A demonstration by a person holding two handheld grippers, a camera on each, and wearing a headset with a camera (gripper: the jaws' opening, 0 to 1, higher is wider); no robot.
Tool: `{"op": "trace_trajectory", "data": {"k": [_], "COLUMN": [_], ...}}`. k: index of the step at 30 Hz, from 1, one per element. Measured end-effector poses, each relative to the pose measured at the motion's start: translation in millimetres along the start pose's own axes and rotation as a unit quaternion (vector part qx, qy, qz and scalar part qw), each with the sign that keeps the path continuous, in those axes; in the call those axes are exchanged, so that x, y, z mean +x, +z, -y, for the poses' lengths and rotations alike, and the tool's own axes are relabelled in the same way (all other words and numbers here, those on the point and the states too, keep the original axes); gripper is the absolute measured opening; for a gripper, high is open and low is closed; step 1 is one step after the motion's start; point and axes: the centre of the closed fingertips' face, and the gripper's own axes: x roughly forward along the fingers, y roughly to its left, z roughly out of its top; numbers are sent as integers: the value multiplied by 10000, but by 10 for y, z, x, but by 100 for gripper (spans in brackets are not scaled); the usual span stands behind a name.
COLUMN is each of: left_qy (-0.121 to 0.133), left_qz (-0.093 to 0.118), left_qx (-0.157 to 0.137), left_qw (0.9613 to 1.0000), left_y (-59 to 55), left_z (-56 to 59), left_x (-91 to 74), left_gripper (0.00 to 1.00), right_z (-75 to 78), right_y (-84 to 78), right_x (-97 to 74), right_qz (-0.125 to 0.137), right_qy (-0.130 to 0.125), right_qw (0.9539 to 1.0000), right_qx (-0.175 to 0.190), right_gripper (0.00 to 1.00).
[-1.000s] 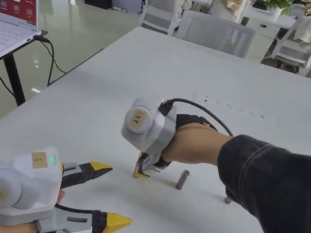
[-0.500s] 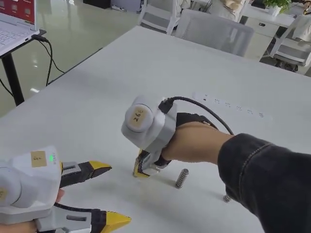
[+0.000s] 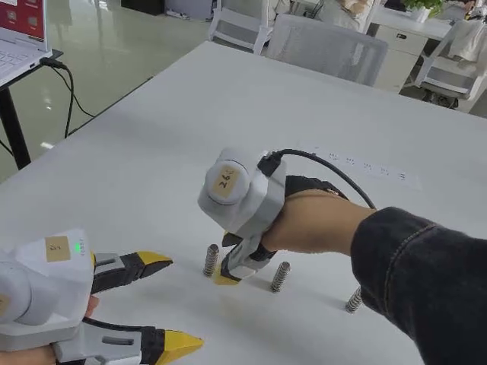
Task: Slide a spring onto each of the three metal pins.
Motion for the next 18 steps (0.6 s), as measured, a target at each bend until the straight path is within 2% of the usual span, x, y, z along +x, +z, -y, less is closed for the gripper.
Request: {"op": "trace_trajectory", "data": {"k": [18], "left_qy": [-32], "left_qz": [-21], "left_qx": [66], "left_qw": [10000], "left_y": [43], "left_z": [21], "left_x": [16], "left_gripper": [62], "right_z": [41], "right_y": [-245], "right_x": [-134], "right_qz": [140], "right_qy": [-96], "right_qw": [9987], "right_qx": [476], "right_gripper": [44]}}
